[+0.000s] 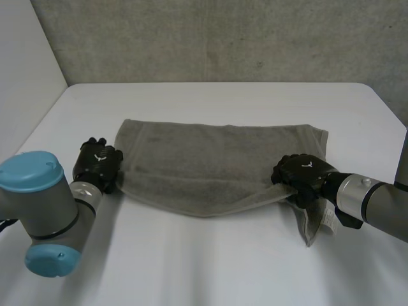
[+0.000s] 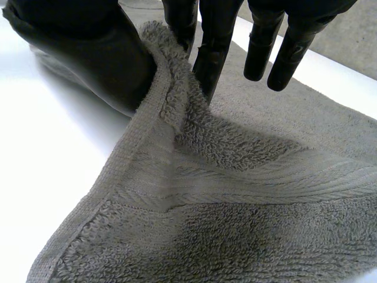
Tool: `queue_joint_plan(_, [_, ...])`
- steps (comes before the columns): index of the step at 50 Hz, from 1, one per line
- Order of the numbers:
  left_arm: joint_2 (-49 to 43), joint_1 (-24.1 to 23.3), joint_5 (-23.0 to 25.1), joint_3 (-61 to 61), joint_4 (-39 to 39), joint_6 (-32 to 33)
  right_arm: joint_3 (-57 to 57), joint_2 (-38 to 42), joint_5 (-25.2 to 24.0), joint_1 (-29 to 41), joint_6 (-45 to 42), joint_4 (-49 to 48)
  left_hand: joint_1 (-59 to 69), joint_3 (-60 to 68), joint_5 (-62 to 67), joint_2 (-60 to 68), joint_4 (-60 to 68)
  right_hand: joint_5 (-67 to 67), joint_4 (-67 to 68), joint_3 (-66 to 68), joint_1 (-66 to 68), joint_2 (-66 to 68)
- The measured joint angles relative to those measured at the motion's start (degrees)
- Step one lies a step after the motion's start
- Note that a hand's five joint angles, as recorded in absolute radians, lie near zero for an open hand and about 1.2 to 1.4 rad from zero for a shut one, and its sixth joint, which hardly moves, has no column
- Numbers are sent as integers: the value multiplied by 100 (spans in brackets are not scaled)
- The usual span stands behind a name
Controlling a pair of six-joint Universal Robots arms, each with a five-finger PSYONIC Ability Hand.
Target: Fold the towel.
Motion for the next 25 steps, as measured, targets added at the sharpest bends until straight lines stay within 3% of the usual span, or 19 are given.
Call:
queue_joint_plan(2, [48, 15, 7, -12, -1, 1, 0, -7, 3, -2, 2, 0, 396, 0, 539, 512, 0, 0, 0, 0, 0, 0])
queue_joint_plan(9, [450, -18, 1, -54, -28, -69, -23, -110, 11, -23, 37, -3, 396, 0, 542, 512, 0, 0, 0, 0, 0, 0])
queue_joint_plan(18, [1687, -13, 17, -75, -202, -562, -168, -851, 76, -117, 329, 46, 397, 0, 542, 534, 0, 0, 0, 0, 0, 0])
queue_joint_plan(25, [2209, 366, 303, -143, -410, -1027, -195, -1231, 37, -563, 627, 105, 397, 0, 542, 578, 0, 0, 0, 0, 1, 0])
